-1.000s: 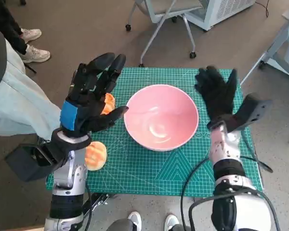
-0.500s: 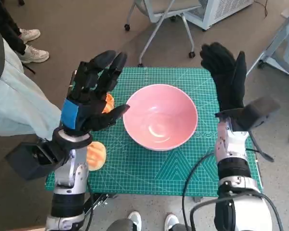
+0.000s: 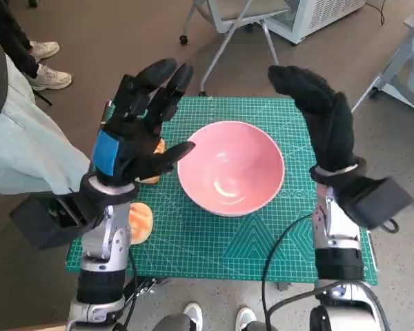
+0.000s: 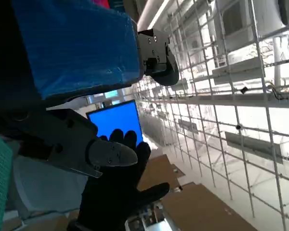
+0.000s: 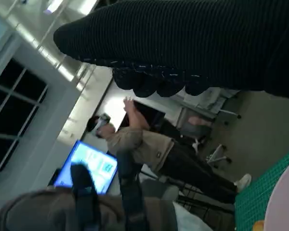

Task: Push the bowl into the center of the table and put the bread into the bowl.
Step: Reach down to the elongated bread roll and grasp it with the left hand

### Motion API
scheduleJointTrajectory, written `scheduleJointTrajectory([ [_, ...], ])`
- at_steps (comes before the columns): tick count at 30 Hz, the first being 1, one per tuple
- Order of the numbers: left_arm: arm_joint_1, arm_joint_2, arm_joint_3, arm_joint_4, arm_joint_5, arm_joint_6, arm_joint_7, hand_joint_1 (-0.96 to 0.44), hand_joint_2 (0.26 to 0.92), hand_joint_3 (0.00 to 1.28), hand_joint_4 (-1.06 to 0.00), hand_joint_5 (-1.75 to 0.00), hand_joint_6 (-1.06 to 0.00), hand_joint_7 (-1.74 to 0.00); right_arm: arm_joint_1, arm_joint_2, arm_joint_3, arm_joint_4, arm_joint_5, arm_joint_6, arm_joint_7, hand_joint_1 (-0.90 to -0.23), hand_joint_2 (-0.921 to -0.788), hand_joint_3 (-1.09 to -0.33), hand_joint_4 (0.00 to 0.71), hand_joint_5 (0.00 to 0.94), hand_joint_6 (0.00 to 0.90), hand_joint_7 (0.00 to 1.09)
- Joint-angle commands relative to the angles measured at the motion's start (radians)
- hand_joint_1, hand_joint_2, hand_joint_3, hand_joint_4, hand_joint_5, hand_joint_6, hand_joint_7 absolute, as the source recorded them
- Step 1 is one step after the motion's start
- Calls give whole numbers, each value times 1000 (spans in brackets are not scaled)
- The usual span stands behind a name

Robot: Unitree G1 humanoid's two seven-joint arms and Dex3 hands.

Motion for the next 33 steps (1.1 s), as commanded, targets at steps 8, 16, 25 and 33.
scheduleJointTrajectory([
  [8, -34, 10, -3, -8, -19, 16, -37, -257, 920, 233, -235, -1, 1, -699, 49, -14, 34, -37, -26, 48, -13, -734, -921, -772, 184, 11, 188, 216],
  [16, -34, 24, 5, -4, -17, 5, -63, -254, 920, 232, -232, 0, 1, -704, 55, -7, 44, -49, -26, 65, -27, -750, -921, -768, 191, 12, 183, 233],
  [25, -29, 84, 44, -4, -4, -17, -85, -264, 917, 227, -236, -3, 1, -708, 62, 5, 52, -68, -11, 80, -25, -748, -921, -765, 188, 7, 175, 249],
  [33, -53, 313, 124, 74, 169, -116, -93, -267, 919, 143, -257, -8, -21, -649, 66, 6, 47, -73, 4, 85, -18, -745, -921, -768, 185, 4, 165, 263],
])
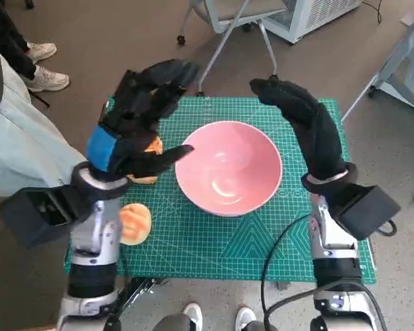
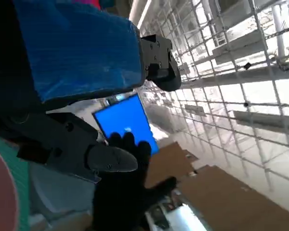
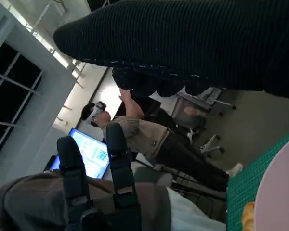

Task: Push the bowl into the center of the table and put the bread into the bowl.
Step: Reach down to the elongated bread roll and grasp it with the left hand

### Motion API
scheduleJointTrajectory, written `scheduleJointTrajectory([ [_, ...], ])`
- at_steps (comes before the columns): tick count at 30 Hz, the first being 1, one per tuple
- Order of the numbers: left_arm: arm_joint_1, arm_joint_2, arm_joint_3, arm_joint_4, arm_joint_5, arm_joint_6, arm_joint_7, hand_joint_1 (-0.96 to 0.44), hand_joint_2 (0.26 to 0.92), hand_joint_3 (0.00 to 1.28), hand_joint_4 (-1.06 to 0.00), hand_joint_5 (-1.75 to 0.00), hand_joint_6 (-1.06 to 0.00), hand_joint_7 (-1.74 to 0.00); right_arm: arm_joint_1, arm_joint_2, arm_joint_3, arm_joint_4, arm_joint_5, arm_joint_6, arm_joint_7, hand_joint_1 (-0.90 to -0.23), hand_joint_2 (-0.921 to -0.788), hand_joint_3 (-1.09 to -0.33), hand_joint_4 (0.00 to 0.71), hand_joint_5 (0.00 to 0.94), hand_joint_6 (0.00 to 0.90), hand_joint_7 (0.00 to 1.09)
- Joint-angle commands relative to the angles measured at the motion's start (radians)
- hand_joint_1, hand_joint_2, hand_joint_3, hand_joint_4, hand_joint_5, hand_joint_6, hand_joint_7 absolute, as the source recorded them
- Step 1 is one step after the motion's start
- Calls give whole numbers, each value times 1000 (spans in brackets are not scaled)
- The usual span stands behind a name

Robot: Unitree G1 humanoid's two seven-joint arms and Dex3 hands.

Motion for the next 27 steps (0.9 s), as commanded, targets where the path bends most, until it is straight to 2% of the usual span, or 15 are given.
scheduleJointTrajectory([
  [1, -28, 174, 54, 50, 128, -49, 6, -238, 909, 115, -260, -7, -41, -619, 28, -2, -1, 0, 13, 13, 5, -745, -921, -770, 185, 3, 150, 290],
  [4, -28, 274, 61, 56, 174, -9, -16, -202, 896, 77, -263, -5, -69, -572, 31, -3, 0, -5, 12, 8, 2, -744, -921, -772, 185, 2, 127, 332],
  [8, -30, 406, 56, 61, 203, 91, -71, -98, 820, 31, -221, -2, -175, -382, 33, -6, -5, -3, 10, -2, -2, -743, -921, -779, 181, 3, 70, 432],
  [13, -36, 525, 20, 59, 289, 196, -96, -5, 774, 6, -157, 0, -253, -176, 32, -4, -11, 8, 7, -20, -10, -736, -921, -784, 178, 2, 49, 469],
  [20, -28, 590, -15, 26, 349, 279, -110, 18, 765, 1, -133, 0, -300, -77, 29, 1, -10, 26, 0, -38, -20, -710, -921, -793, 176, 1, 39, 488],
  [27, -20, 602, -37, 32, 349, 293, -140, 28, 768, 3, -125, 0, -318, -54, 24, 2, -8, 40, 1, -39, -22, -710, -921, -794, 174, 0, 34, 497],
])
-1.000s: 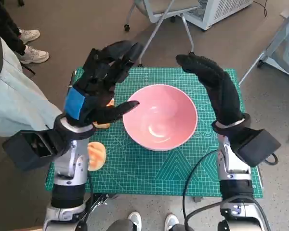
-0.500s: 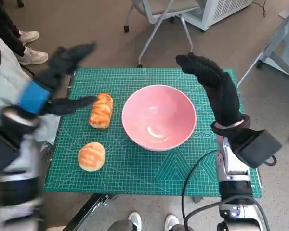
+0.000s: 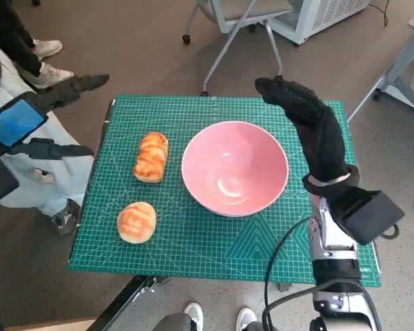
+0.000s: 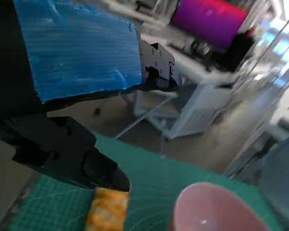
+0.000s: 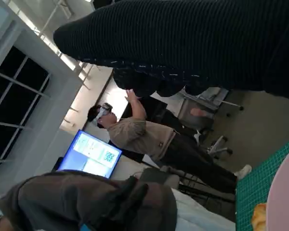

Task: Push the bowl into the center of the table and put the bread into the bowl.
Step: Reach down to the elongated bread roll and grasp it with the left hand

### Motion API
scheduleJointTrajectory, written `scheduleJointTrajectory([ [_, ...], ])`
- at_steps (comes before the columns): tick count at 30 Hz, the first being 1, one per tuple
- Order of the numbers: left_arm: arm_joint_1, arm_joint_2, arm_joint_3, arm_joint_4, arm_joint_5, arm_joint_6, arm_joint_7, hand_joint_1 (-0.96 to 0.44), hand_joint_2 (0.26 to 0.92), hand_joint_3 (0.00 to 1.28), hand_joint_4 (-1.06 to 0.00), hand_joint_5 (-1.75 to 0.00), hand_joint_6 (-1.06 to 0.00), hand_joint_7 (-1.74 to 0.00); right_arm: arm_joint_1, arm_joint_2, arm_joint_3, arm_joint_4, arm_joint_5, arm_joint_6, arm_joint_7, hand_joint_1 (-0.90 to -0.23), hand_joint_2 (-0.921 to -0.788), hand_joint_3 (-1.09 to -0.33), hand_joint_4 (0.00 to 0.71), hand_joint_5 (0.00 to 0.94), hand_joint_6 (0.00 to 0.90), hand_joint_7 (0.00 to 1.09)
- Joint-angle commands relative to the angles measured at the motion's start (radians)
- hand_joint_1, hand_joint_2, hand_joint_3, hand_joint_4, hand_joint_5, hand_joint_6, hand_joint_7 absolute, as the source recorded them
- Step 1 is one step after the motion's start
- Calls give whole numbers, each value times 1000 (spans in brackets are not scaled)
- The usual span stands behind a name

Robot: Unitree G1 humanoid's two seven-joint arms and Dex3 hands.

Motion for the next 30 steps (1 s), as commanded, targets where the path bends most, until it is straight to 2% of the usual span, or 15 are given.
scheduleJointTrajectory([
  [1, 0, 14, -22, 7, 5, -4, -23, 27, 768, 3, -125, 0, -320, -52, 19, 2, 1, 22, -7, 6, -8, -714, -921, -794, 174, 0, 34, 499],
  [6, -8, 15, -51, 22, 22, 3, -35, 7, 771, 4, -126, -1, -323, -42, 23, 2, 4, 14, -8, 15, -14, -722, -921, -792, 175, 0, 33, 503],
  [9, -12, 3, -63, 26, 29, 27, -25, -52, 775, 5, -126, -1, -322, -35, 26, 2, 5, 9, -6, 20, -14, -726, -921, -791, 175, 0, 32, 505],
  [13, -4, -33, -75, 20, 61, 54, 35, -167, 786, 10, -137, -5, -318, -26, 29, 2, 4, 5, -2, 26, -13, -728, -921, -792, 175, 0, 30, 507],
  [17, 21, -90, -87, -20, 126, 123, 143, -282, 823, 25, -155, -10, -317, -21, 30, 2, 2, 3, 2, 31, -12, -730, -921, -792, 174, 0, 29, 509],
  [19, 27, -152, -101, -40, 174, 213, 231, -347, 862, 37, -167, -12, -318, -18, 30, 2, 0, 4, 8, 35, -9, -730, -921, -792, 174, 0, 28, 510],
  [24, 23, -261, -146, -71, 279, 411, 372, -497, 911, 141, -212, -21, -313, -11, 28, 3, -2, 4, 15, 41, -6, -732, -921, -794, 173, 0, 25, 513],
  [30, 6, -338, -203, -95, 378, 588, 451, -606, 920, 220, -272, -37, -302, -3, 30, 6, -2, -7, 16, 49, -8, -738, -921, -795, 172, 0, 22, 518],
])
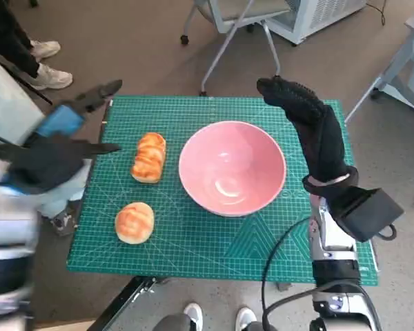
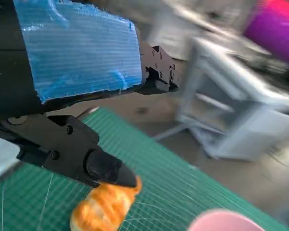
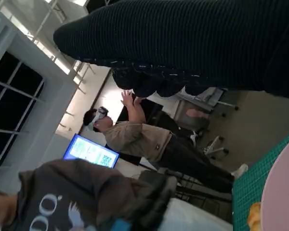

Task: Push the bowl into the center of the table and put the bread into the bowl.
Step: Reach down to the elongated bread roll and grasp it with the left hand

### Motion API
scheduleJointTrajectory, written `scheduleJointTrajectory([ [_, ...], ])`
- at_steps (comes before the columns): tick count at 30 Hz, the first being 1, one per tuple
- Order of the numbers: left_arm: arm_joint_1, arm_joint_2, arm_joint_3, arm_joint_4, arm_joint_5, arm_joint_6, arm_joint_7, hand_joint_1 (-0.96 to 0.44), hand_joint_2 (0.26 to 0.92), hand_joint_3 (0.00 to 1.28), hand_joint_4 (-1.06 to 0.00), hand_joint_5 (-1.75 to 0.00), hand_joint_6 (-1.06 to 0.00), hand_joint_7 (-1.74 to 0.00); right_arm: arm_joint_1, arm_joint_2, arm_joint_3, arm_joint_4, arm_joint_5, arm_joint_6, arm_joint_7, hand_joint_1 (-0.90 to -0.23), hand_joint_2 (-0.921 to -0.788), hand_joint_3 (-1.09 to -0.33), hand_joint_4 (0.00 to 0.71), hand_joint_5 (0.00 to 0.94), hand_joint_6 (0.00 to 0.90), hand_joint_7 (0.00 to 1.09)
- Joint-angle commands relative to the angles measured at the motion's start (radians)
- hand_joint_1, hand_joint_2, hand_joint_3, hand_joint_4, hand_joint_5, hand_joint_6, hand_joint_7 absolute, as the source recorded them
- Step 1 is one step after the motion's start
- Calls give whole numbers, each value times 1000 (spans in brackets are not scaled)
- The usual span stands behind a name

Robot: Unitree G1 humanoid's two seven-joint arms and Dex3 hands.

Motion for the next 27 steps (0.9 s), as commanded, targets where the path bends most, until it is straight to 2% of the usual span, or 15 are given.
scheduleJointTrajectory([
  [1, -9, -57, -33, -25, 59, 110, 58, -612, 920, 225, -294, -45, -289, -2, 26, 4, -2, -4, 12, 20, 0, -737, -921, -796, 172, 0, 21, 519],
  [5, -14, -74, -52, -4, 67, 122, 66, -616, 921, 231, -329, -53, -261, 0, 26, 4, -4, -5, 16, 21, 2, -736, -921, -797, 171, 0, 19, 522],
  [14, -28, -113, -83, 8, 91, 185, 79, -618, 921, 238, -283, -16, -244, -1, 27, 3, -6, 1, 21, 16, 9, -724, -921, -800, 162, 0, 15, 534],
  [22, -29, -137, -88, 30, 80, 185, 95, -609, 921, 240, -338, -37, -243, -1, 27, 5, -7, 1, 27, 17, 12, -725, -921, -801, 161, 0, 11, 544],
  [27, -19, -149, -83, 35, 76, 192, 102, -600, 921, 237, -331, -28, -243, 0, 30, 4, -7, 2, 29, 13, 13, -727, -921, -800, 161, 0, 9, 549],
])
